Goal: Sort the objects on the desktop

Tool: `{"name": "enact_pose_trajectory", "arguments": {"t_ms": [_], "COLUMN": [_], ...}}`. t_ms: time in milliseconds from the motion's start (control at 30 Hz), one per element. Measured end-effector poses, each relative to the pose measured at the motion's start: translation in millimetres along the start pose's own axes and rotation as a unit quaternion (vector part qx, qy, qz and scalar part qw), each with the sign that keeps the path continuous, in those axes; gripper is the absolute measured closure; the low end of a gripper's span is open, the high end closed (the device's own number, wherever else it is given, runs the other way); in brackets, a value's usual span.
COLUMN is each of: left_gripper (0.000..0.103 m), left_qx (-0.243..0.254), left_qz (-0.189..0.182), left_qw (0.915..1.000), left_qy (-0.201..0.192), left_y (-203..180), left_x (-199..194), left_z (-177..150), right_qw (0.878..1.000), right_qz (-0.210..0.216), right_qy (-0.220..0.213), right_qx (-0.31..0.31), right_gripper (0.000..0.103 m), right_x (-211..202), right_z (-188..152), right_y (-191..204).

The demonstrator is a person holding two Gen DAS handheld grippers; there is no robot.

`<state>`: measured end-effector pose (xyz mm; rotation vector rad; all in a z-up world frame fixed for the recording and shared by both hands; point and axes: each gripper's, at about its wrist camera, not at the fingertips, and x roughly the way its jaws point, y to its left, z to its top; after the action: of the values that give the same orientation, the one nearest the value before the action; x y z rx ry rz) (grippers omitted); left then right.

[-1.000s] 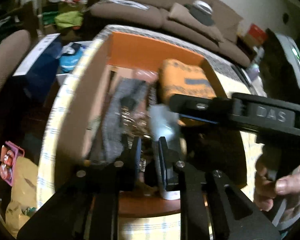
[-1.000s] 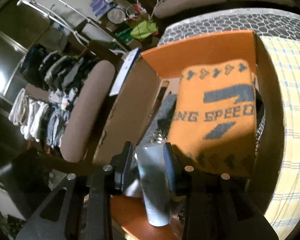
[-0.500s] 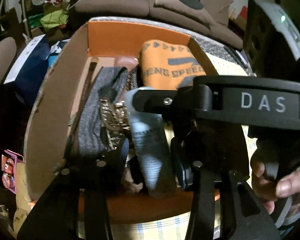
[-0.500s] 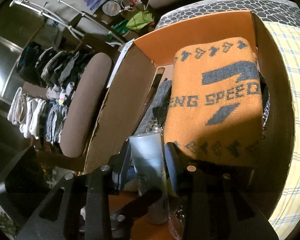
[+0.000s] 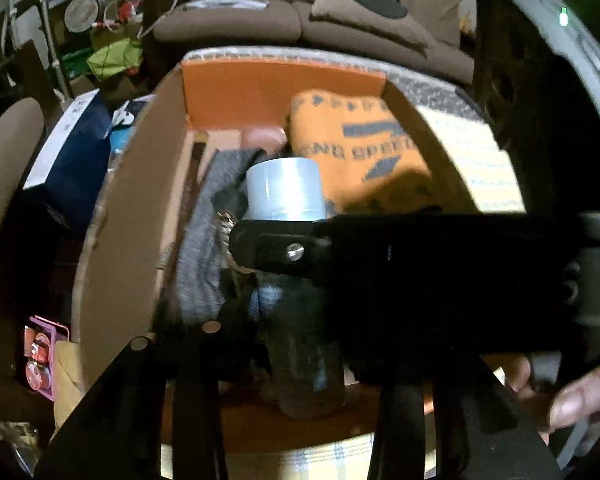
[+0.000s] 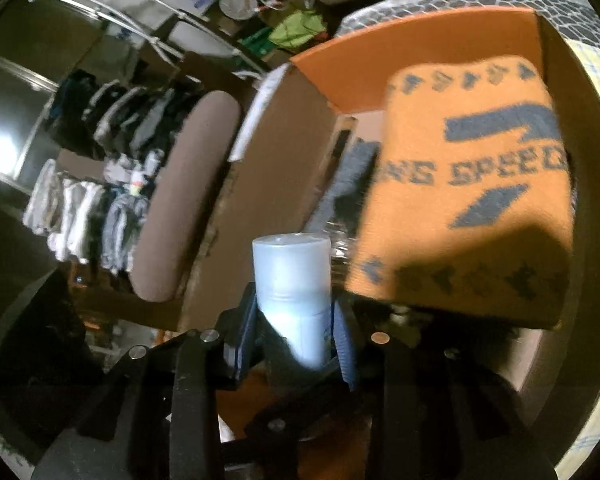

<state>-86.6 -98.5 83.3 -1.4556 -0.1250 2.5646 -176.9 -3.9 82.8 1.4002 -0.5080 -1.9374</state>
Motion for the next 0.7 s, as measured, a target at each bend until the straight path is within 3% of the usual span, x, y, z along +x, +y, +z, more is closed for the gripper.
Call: {"name": "enact_pose_trajectory", "arguments": {"t_ms": [200,300,400,567,700], "left_gripper": [0.07,0.07,0.07,0.07,0.07], "left_qx": [0.003,0.016,0.021,0.016,0.06], "left_qz": [0.013,0.033,0.044,0.059,0.117], "left_qw": [0.9999,0.9993,0.9988,0.998,0.9909], "left_qy": [-0.008,-0.001,0.008,0.018,0.028], "left_y": [17,23,34,46,33], "left_x": [-12,-7,-1,7,18], "left_z": [3,6,12,18,14], "right_qw": [0.999,0.999,0.999,0.999,0.999], "right_qz": [0.034,0.046,0.045,0.042,0.022], "right_qy": [-0.013,-0.005,-0.004,-0.018,-0.029], "right_qx": [-0.004,0.011,0.023,0.023,0.018], "right_gripper": [0.068,0.063,0.054,0.054,0.054], "right_x": [7,16,20,9,2], "right_z": [1,2,2,3,4], "right_y": [18,18,15,14,12]}}
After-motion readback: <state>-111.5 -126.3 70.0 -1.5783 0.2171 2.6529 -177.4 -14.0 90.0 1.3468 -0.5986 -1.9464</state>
